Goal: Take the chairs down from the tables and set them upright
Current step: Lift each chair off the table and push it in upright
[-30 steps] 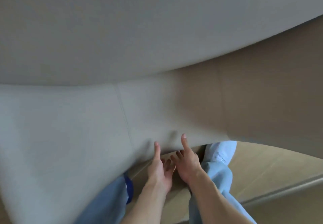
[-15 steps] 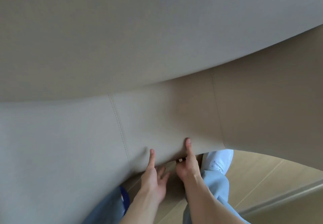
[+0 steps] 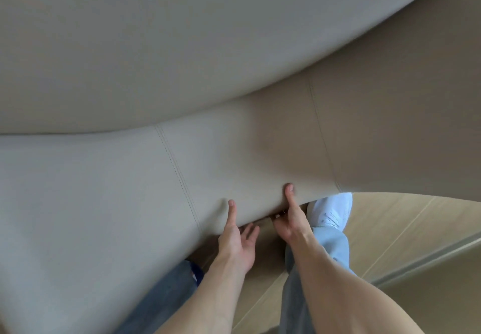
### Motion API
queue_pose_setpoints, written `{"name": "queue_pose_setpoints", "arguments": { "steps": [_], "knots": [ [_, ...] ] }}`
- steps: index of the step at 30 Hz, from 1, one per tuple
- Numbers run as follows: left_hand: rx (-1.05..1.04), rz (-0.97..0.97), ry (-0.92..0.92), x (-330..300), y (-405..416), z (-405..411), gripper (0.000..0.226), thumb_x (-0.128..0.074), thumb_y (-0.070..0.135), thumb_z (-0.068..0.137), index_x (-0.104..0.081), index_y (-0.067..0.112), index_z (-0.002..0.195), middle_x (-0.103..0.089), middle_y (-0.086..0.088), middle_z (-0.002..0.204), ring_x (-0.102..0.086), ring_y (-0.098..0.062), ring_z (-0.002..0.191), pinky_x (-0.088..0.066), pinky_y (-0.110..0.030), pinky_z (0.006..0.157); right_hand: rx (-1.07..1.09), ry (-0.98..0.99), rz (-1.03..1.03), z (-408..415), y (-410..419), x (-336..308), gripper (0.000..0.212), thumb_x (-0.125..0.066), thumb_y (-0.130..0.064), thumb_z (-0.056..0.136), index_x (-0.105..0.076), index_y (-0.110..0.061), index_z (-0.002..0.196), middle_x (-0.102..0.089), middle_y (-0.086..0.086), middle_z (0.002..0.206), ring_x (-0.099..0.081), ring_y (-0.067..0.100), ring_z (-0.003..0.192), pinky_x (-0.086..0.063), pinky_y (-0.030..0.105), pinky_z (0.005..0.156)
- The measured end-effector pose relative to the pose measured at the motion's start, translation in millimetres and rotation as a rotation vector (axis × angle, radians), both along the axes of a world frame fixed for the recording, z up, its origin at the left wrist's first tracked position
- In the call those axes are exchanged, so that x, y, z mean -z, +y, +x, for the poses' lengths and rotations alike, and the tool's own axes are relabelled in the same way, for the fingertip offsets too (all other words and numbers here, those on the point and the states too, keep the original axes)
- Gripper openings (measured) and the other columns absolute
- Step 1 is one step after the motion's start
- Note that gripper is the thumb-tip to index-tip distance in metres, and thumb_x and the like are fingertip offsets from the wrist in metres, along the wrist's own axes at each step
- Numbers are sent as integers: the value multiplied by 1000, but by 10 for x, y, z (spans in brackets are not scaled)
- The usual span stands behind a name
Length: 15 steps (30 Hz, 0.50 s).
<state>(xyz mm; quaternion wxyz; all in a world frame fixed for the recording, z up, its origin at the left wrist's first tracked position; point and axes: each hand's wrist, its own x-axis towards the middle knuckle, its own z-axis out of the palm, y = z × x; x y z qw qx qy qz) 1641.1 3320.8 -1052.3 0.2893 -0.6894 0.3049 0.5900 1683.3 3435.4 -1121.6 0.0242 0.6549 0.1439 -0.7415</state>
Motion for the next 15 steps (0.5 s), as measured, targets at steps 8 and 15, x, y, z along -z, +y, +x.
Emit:
{"name": "queue_pose_setpoints", "arguments": {
  "steps": [8,15],
  "knots": [
    [23,9,44,-131,-49,81,103,-83,43,71,-31,12,154,-35,-18,158,-43,-34,142,-42,-51,114,-32,-31,64,14,28,-115,66,-87,-38,63,-66,-9,118,-74,8,121,-68,22,113,-52,40,102],
    [70,-18,2,-332,-81,211,109,-80,44,69,-21,29,159,-26,-12,164,-42,-41,141,-42,-58,110,-64,-139,107,-80,29,-449,57,-73,-44,88,-49,-18,132,-61,4,126,-61,21,116,-47,40,85]
  ]
}}
